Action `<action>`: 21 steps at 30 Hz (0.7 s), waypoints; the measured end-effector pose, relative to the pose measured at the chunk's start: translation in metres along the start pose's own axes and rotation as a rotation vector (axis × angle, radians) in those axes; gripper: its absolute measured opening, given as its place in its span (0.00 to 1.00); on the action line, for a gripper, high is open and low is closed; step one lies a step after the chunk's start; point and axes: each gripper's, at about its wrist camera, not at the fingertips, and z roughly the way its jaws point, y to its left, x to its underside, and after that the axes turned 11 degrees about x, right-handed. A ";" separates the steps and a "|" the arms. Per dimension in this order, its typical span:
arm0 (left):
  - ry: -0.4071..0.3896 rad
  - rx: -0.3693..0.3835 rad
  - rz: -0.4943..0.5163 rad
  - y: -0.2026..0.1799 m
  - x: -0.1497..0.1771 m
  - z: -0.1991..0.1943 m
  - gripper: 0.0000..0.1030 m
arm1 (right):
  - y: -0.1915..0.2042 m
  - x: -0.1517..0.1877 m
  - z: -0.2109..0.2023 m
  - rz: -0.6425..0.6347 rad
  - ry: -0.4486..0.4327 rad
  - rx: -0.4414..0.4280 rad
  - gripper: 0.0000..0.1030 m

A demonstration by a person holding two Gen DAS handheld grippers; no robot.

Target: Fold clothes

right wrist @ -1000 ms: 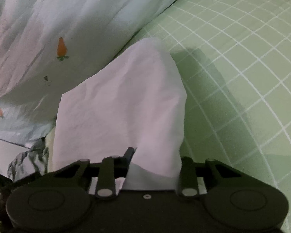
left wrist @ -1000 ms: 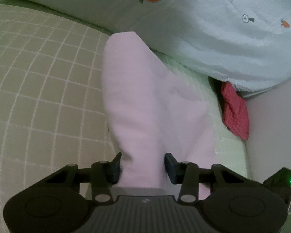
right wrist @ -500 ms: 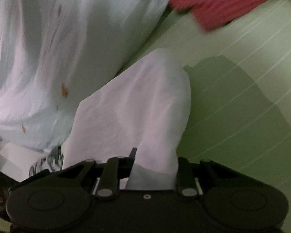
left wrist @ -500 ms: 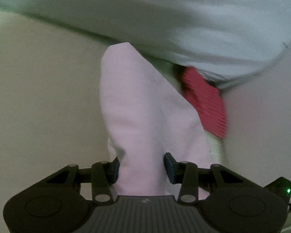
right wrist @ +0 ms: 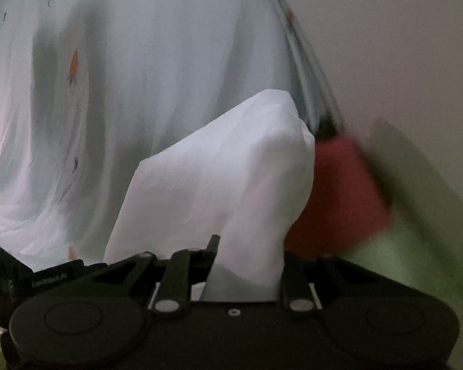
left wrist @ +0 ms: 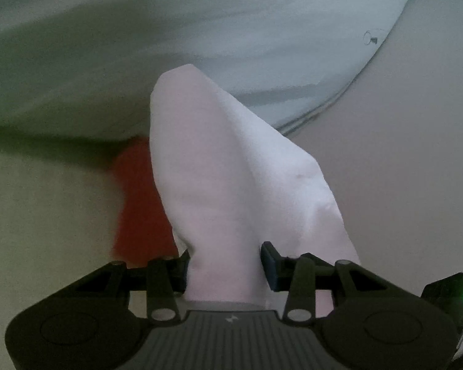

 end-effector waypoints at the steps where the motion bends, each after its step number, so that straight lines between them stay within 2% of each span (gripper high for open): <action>1: -0.010 0.010 0.008 0.001 -0.008 0.013 0.43 | -0.002 -0.014 0.007 -0.030 -0.021 0.012 0.19; 4: -0.022 0.009 0.022 0.015 -0.025 0.050 0.43 | -0.007 -0.046 0.040 -0.146 -0.061 0.061 0.20; 6: -0.002 -0.036 0.013 0.038 -0.027 0.076 0.44 | -0.012 -0.053 0.078 -0.206 -0.051 0.108 0.21; 8: 0.064 -0.110 -0.015 0.068 -0.025 0.115 0.44 | -0.019 -0.057 0.118 -0.257 -0.035 0.157 0.25; 9: 0.096 -0.146 -0.042 0.084 -0.021 0.130 0.44 | -0.026 -0.051 0.143 -0.250 -0.006 0.189 0.25; 10: 0.104 -0.146 -0.064 0.097 -0.017 0.136 0.45 | -0.034 -0.042 0.167 -0.234 0.027 0.221 0.27; 11: 0.097 -0.120 -0.076 0.105 -0.014 0.138 0.46 | -0.041 -0.031 0.188 -0.222 0.049 0.252 0.34; 12: 0.099 -0.111 -0.061 0.108 -0.013 0.139 0.46 | -0.046 -0.022 0.204 -0.218 0.060 0.277 0.36; 15: 0.118 -0.110 0.019 0.106 -0.012 0.140 0.49 | -0.051 -0.020 0.209 -0.212 0.032 0.282 0.38; 18: 0.119 -0.088 0.004 0.111 -0.003 0.132 0.51 | -0.061 -0.020 0.208 -0.186 0.027 0.261 0.40; 21: 0.127 -0.102 -0.003 0.108 -0.005 0.128 0.51 | -0.059 -0.022 0.205 -0.192 0.028 0.284 0.43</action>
